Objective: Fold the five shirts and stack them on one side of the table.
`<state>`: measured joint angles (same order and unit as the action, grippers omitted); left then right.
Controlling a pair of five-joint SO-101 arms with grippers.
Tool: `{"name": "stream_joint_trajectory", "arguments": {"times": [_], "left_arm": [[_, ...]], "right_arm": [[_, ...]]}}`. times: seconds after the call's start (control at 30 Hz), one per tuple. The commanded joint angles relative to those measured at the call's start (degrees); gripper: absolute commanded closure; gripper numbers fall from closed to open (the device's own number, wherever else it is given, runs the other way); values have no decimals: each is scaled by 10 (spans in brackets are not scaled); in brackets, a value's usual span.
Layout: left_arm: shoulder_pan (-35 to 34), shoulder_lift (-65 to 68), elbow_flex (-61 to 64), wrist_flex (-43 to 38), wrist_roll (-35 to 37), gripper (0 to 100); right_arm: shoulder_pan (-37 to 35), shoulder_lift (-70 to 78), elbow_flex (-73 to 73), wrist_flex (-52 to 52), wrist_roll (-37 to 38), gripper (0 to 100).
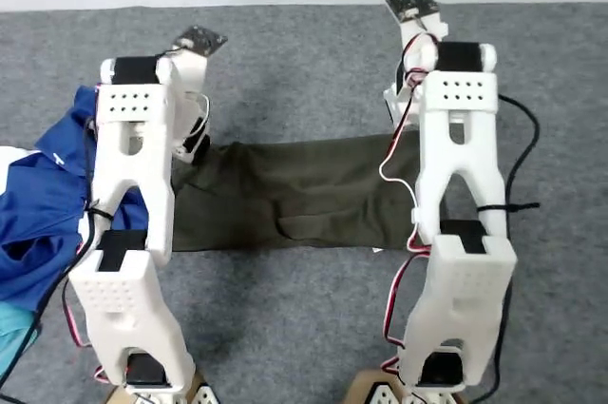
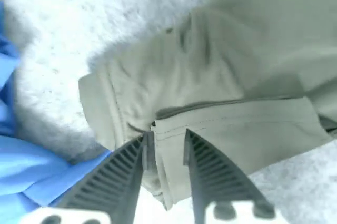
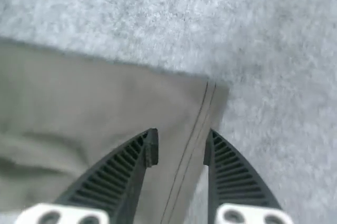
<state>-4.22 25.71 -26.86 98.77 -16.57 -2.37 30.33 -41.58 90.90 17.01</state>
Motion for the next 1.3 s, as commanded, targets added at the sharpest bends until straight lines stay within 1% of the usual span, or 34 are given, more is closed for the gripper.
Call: {"name": "stream_joint_trajectory", "arguments": {"times": [0.0, 0.1, 0.17, 0.2, 0.4, 0.6, 0.7, 0.77, 0.83, 0.93, 1.03, 1.17, 1.27], "left_arm": [[1, -87, -22, 17, 14, 895], [-8, -141, -15, 16, 43, 938], [-18, -175, -7, 16, 56, 990], [-26, -193, -1, 16, 60, 1000], [-43, -319, 78, 17, 88, 997], [-44, -469, 178, 17, 88, 997], [-44, -533, 225, 17, 88, 997], [-48, -574, 254, 17, 88, 997], [-71, -609, 278, 16, 88, 997], [-126, -651, 309, 16, 88, 997], [-166, -680, 337, 16, 88, 996], [-174, -707, 379, 16, 88, 996], [-174, -717, 404, 16, 88, 996]], "right_arm": [[6, -70, -27, 54, 1, 836], [15, -87, -27, 106, 1, 837], [27, -101, -24, 118, 1, 838], [39, -111, -24, 119, 0, 846], [90, -189, -5, 119, 0, 950], [120, -291, 149, 118, -47, 962], [122, -321, 234, 113, -54, 962], [120, -326, 282, 102, -54, 961], [123, -323, 331, 77, -54, 959], [121, -315, 402, 32, -55, 900], [119, -306, 454, -21, -78, 841], [108, -286, 491, -73, -86, 836], [91, -265, 500, -82, -85, 837]]}}
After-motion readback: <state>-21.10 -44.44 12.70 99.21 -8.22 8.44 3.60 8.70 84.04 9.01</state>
